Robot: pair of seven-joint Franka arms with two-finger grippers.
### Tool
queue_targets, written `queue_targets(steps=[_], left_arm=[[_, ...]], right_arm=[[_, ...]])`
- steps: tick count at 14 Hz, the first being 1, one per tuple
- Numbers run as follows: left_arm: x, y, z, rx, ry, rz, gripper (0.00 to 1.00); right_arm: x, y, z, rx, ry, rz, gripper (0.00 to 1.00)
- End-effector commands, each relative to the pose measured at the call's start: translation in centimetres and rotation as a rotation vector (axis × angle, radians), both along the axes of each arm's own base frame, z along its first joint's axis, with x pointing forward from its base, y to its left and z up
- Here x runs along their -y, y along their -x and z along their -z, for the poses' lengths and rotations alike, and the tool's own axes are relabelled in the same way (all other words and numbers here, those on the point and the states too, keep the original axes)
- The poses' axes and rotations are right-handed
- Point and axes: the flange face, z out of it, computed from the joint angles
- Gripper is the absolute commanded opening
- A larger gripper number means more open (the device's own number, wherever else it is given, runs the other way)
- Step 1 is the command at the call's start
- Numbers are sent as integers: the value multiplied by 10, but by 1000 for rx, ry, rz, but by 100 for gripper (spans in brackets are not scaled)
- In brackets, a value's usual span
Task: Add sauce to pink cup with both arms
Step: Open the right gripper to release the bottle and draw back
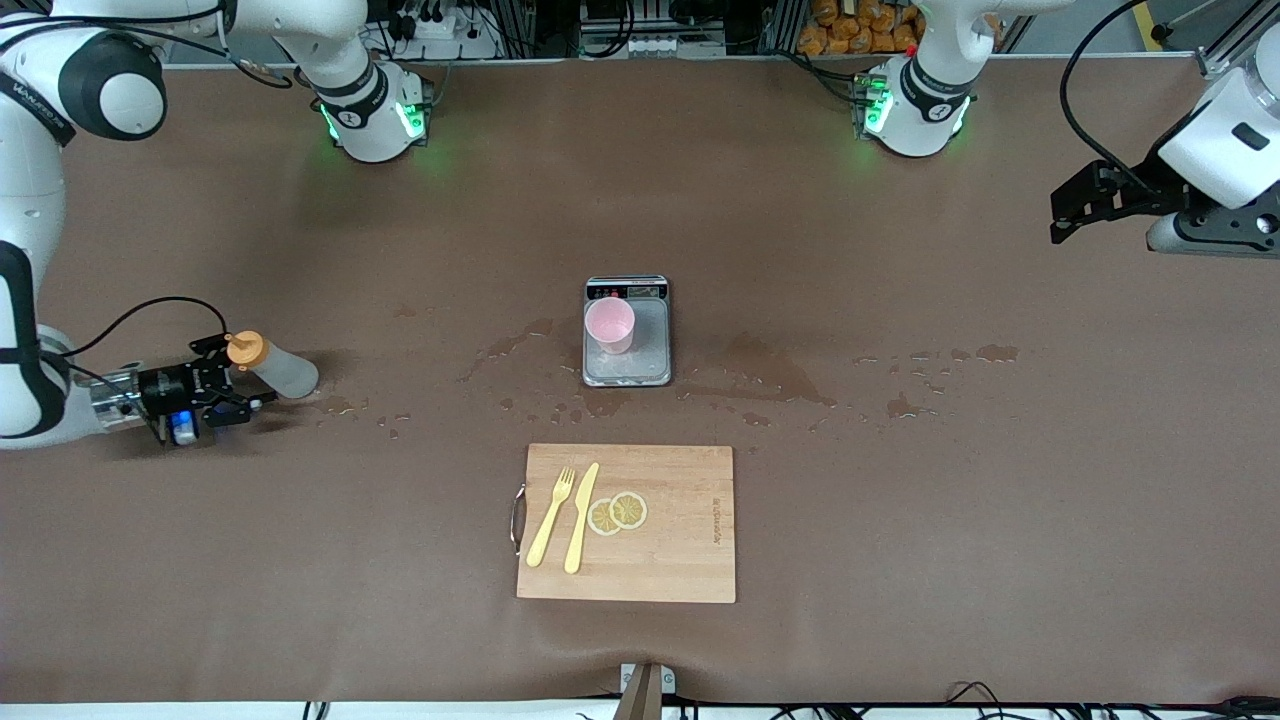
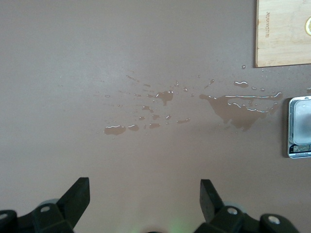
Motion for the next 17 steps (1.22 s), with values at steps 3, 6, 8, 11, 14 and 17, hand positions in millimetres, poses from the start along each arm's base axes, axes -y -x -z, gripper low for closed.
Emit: queue_targets(steps=[3,6,8,11,14,17], left_arm=[[2,1,-5,10,12,15,100],[2,1,-5,12,12,15,100],[1,1,-4,9,12,12,100],[1,1,-5,12,12,12,100],[1,1,-5,12,12,12,100],[-1,1,-4,10,12,9,100]], right_arm=[[11,-30,-71,23,118,-59,100],[15,-38,-114,89,150,-59,100],[14,-43,-142,139,170,-68,100],[-17,-57,-185,185,265,-156,100],[-63,-67,-226,227,346,-254,100],[-107,-70,-265,264,356,-320,100]])
